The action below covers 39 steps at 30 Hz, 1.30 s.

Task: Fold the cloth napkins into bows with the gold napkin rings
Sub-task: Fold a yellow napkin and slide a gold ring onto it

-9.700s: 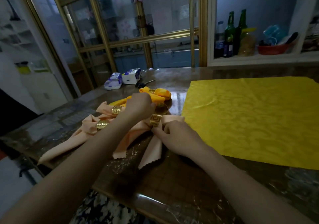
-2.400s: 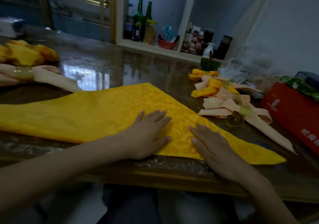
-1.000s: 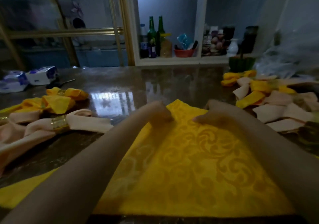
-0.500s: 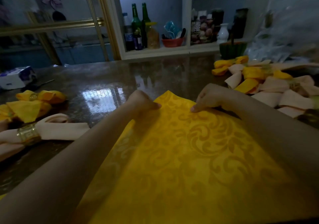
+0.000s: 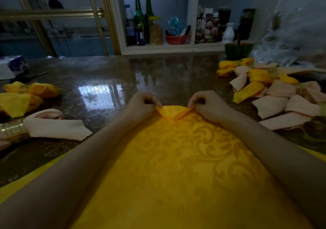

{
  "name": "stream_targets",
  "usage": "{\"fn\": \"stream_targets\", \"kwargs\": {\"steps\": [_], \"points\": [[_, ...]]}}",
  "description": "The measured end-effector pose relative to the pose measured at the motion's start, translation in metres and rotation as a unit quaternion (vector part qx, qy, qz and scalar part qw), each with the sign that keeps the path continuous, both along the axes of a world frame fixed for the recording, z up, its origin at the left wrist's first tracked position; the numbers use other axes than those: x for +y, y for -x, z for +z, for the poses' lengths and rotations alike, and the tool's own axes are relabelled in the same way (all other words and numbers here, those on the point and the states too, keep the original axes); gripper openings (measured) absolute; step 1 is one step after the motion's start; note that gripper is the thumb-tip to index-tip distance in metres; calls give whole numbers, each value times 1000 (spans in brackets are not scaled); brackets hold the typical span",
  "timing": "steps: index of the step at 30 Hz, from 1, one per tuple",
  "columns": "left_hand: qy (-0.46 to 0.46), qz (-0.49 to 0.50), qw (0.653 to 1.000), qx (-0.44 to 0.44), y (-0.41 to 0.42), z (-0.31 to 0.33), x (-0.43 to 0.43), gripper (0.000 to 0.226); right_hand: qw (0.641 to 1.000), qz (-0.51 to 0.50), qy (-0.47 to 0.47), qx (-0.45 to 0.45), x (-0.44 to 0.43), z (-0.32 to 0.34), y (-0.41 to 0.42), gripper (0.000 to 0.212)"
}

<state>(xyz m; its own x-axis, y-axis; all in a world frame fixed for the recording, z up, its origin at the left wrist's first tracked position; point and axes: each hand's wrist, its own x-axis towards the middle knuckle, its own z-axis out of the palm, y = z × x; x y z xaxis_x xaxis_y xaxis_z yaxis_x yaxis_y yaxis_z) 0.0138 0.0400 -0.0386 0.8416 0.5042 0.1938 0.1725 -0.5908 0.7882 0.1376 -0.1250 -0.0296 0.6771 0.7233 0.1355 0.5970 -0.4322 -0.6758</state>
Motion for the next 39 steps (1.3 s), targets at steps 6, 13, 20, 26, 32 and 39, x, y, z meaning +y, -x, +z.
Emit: {"fn": "stream_targets", "kwargs": {"steps": [6,13,20,26,32,39], "points": [[-51,-41,998,25,1,-4,-3,6,999,2,6,-46,2,-5,5,25],[-152,-21,988,4,-4,-8,-3,29,995,32,64,-63,5,-7,8,28],[-249,-22,968,-19,-5,-9,-6,15,981,37,7,-189,7,-9,11,15],[-246,-35,968,-27,1,-8,-11,30,978,62,47,-193,5,-7,15,23],[-272,-51,960,46,5,-3,-10,23,987,53,22,-152,2,-6,15,15],[-231,-96,964,88,10,5,-13,31,990,49,25,-128,0,-6,16,10]]}}
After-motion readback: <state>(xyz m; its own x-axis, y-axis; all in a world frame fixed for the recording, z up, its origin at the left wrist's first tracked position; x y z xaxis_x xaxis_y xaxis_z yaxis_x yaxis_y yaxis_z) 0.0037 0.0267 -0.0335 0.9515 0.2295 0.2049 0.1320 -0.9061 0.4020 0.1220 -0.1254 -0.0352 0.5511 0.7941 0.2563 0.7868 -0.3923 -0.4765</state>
